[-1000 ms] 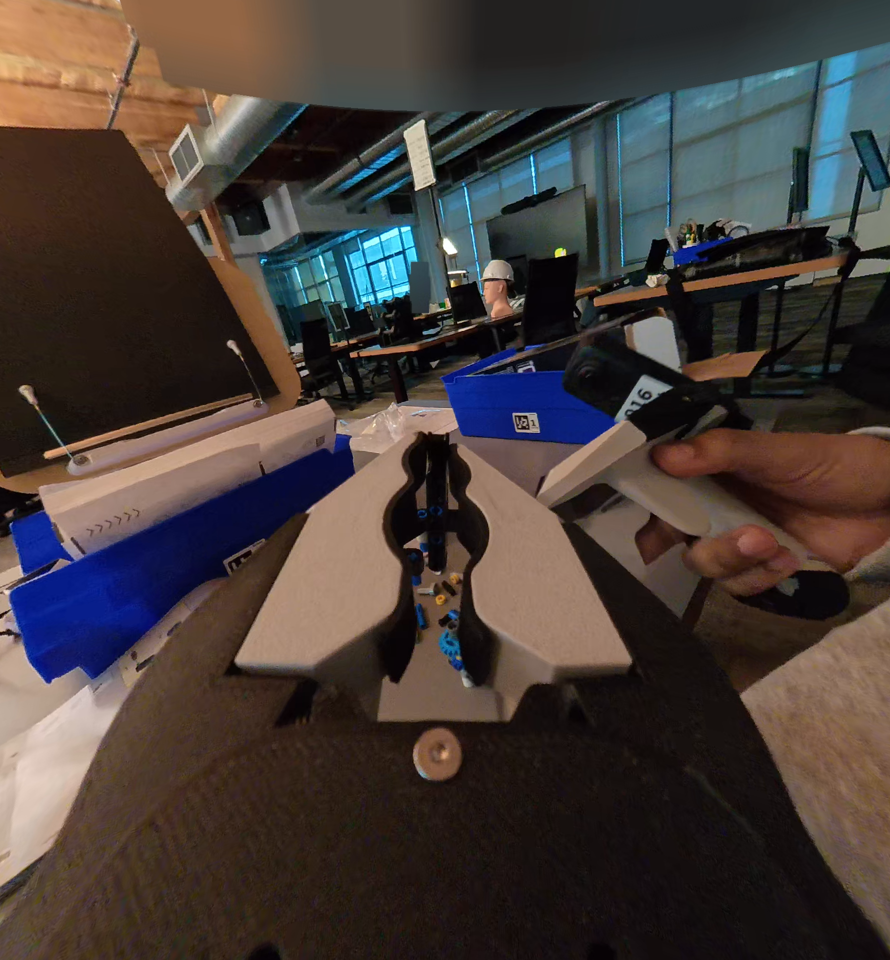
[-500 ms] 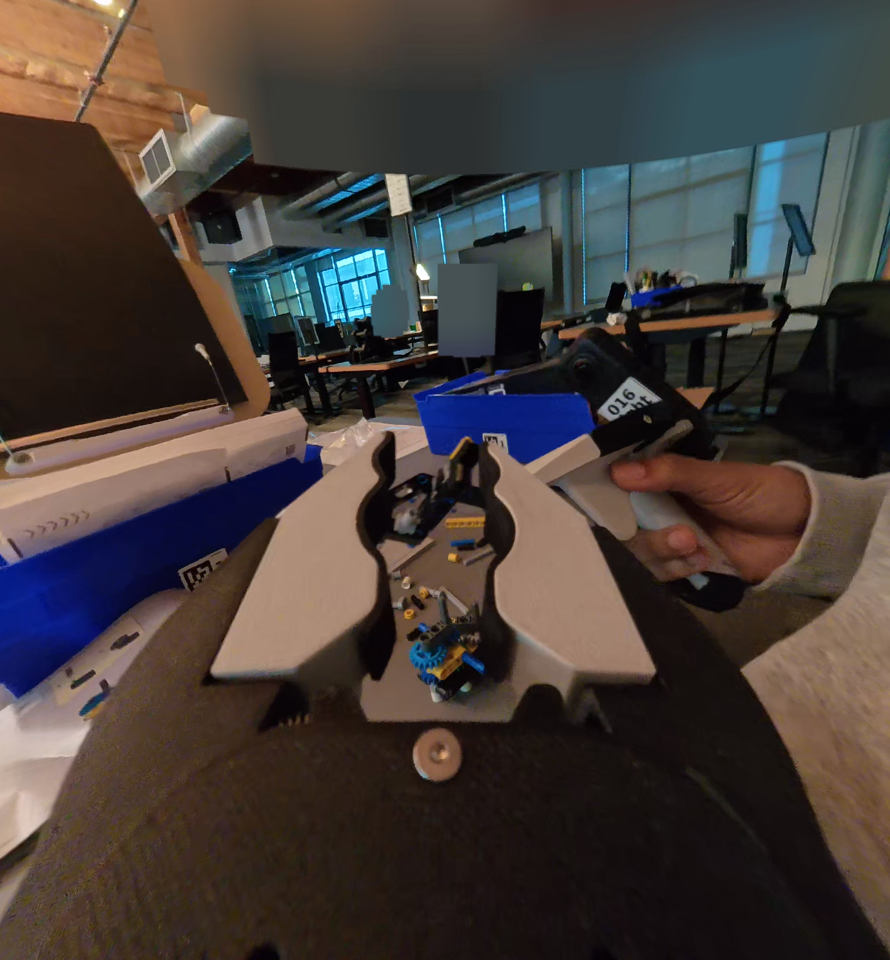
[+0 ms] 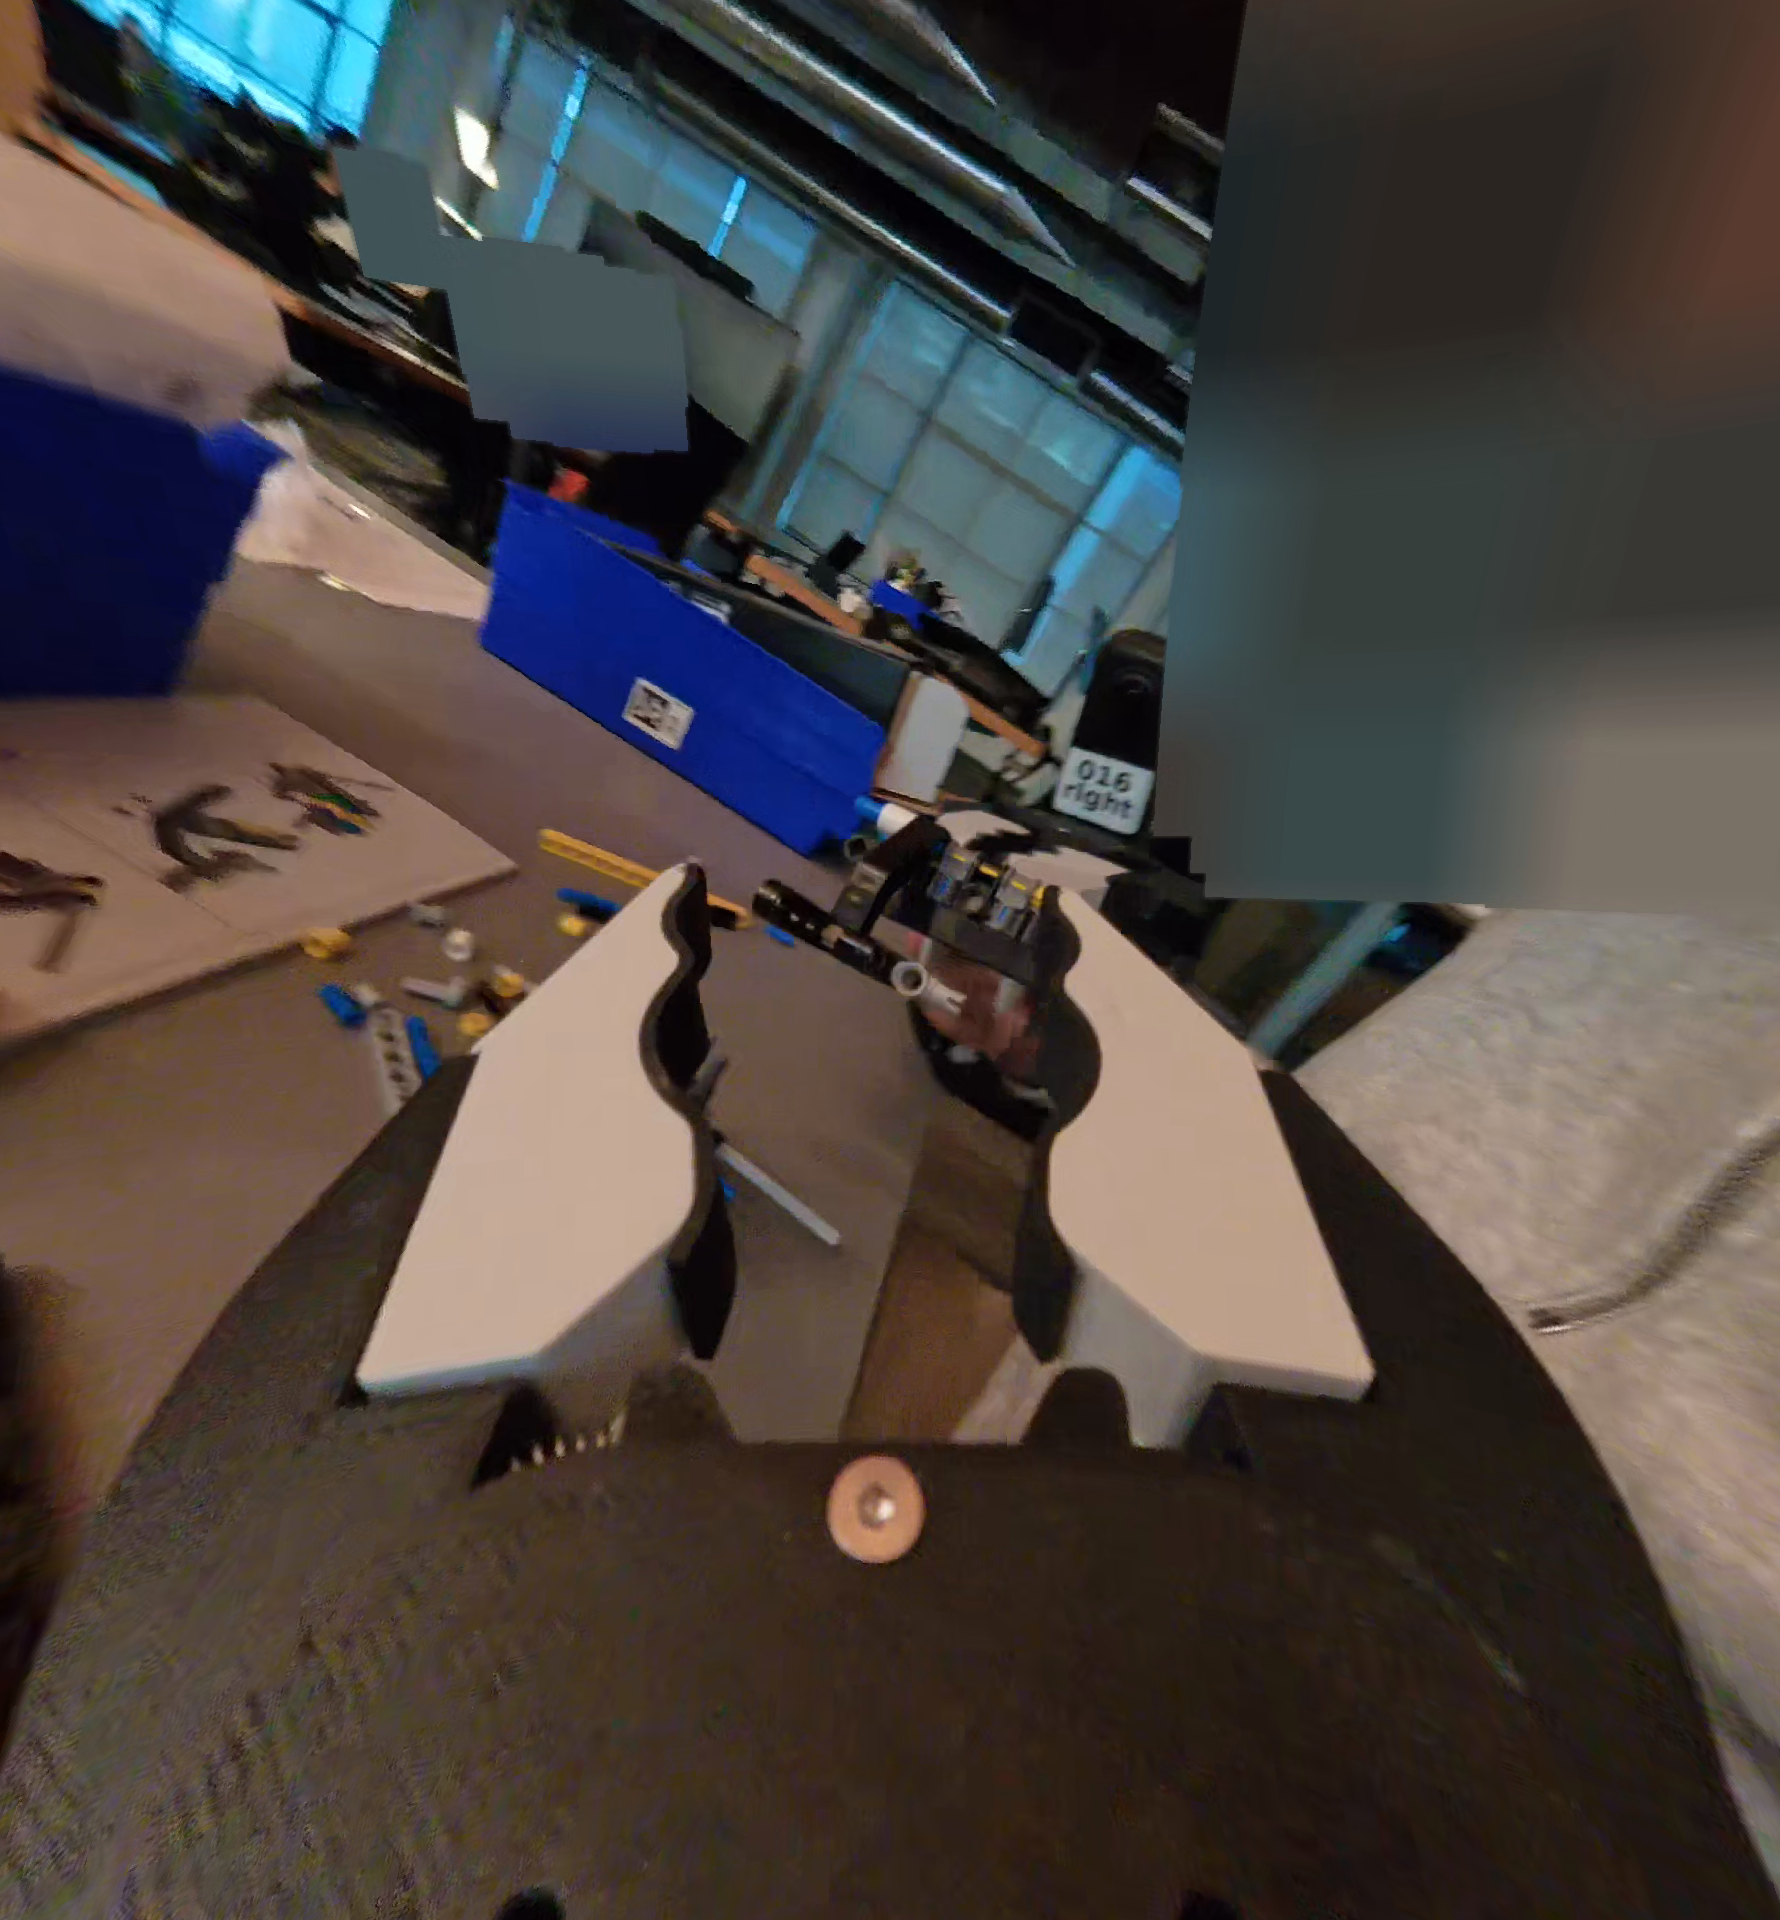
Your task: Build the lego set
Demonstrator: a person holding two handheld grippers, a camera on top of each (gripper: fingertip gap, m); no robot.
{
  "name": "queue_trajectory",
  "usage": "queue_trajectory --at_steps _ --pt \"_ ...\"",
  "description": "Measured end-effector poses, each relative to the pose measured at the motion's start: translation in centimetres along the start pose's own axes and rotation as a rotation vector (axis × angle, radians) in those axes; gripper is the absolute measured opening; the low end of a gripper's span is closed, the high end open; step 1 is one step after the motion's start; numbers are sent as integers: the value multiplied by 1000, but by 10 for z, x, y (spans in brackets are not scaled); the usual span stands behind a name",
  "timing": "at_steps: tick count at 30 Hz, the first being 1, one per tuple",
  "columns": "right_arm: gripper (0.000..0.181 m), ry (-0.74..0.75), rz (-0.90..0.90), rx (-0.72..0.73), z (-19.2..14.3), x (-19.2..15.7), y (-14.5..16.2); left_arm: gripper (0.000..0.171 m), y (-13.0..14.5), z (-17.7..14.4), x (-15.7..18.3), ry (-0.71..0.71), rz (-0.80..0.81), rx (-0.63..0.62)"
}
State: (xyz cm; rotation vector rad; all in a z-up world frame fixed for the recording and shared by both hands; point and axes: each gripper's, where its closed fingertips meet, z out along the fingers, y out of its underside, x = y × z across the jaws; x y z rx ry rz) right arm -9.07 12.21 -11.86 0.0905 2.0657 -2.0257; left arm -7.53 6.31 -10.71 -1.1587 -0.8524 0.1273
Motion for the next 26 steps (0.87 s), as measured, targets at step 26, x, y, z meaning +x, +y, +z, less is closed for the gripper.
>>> queue_trajectory --at_steps 26 --pt "6 -228 38 -58 5 -36 10 7 40 3 35 284 -38 -206"
